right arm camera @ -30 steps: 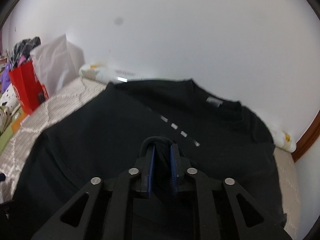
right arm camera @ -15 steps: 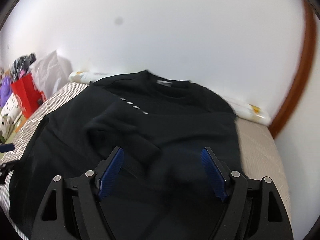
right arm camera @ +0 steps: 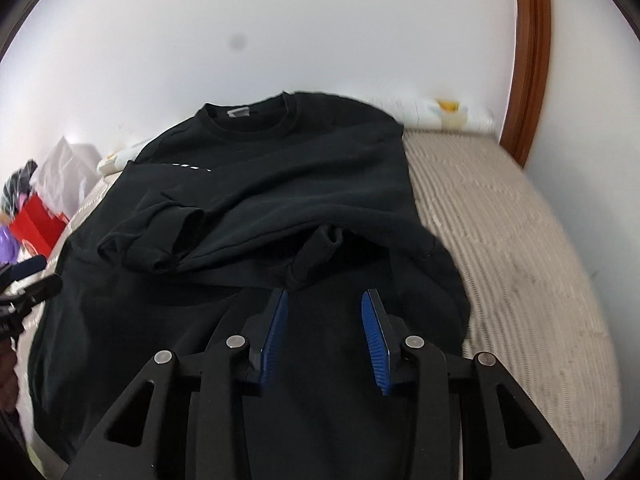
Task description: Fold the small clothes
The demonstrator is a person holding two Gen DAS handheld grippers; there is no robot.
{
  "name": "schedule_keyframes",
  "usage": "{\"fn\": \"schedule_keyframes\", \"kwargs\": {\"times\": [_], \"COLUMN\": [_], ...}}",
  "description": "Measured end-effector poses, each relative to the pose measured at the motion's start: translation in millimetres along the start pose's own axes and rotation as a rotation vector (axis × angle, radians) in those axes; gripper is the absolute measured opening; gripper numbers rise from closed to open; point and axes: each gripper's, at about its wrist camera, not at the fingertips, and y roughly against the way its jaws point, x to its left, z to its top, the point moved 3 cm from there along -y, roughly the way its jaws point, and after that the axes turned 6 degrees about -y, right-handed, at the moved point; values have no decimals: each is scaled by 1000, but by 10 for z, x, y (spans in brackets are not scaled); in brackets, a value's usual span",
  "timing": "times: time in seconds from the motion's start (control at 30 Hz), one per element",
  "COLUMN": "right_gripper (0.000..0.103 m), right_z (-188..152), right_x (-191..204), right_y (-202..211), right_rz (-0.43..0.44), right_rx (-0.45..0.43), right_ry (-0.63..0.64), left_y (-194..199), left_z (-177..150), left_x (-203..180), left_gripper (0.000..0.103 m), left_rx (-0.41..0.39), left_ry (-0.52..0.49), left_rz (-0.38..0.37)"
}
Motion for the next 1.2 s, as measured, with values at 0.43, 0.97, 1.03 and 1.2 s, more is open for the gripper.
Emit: {"fn": "schedule_keyframes", "kwargs": {"times": [0.43,0.97,1.03,1.2], "right_gripper": [12,1,1,3], "right_z": [301,237,211,180], "right_x": [-22,-328,-428,-404], "right_y": [-580,-665,-613,-307], "right_rz": [10,-180,-179,-148], "right_rx": [1,-24,-2,-6], "right_ry": [-57,-93,-113,-86], "left_y": [-482,-880,-746,-518], "left_z": [364,527,547,617], "left_x": [-618,-479,-288,244], "left_gripper": [81,33,30,29], "left_rx": [-48,21,-15,-99], "left_ry": [-159,-96,-43,69], "left_rz": [-84,-37,-56,-25]}}
